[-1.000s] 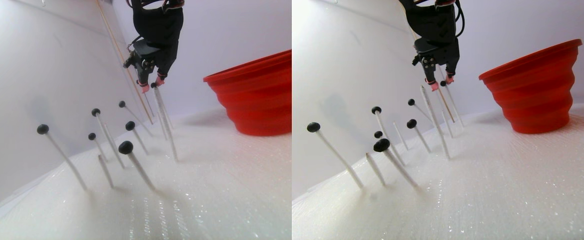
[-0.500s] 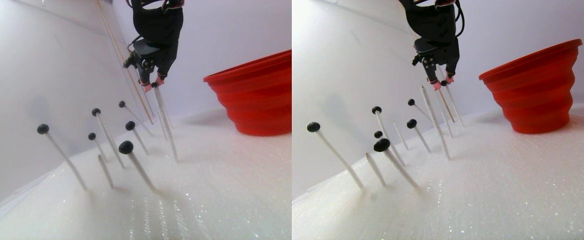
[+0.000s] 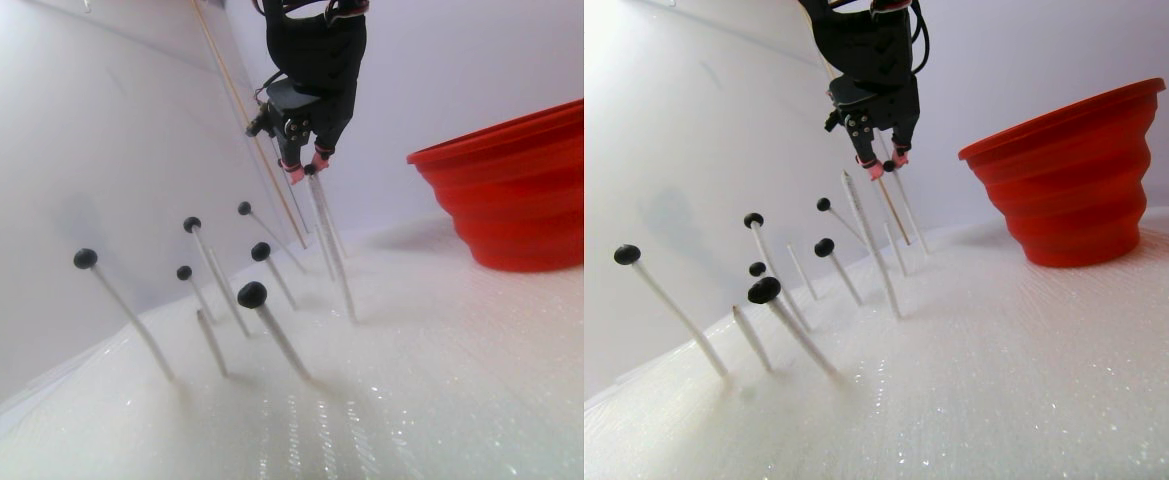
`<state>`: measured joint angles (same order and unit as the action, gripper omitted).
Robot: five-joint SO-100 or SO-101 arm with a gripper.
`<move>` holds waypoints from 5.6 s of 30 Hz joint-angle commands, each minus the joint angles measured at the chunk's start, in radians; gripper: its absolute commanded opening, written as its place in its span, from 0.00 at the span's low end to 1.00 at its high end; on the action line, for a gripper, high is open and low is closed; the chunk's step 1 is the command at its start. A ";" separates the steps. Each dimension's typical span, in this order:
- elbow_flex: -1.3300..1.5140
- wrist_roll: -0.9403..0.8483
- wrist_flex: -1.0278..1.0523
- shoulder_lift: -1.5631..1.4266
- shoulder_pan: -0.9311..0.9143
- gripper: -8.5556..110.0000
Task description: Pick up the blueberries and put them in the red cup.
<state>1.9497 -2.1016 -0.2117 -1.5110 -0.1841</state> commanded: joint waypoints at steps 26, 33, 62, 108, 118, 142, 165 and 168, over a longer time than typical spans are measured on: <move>0.028 0.038 0.071 -0.255 0.052 0.15; 0.046 0.049 0.121 -0.313 0.029 0.15; 0.179 0.058 0.351 -0.586 -0.095 0.15; 0.290 0.046 0.589 -0.818 -0.322 0.16; 0.318 0.035 0.603 -0.813 -0.377 0.16; 0.325 0.017 0.600 -0.759 -0.433 0.22; 0.291 -0.023 0.600 -0.802 -0.278 0.22; 0.293 -0.026 0.600 -0.810 -0.258 0.22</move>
<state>2.2933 -2.1215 0.3896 -2.2335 -0.4847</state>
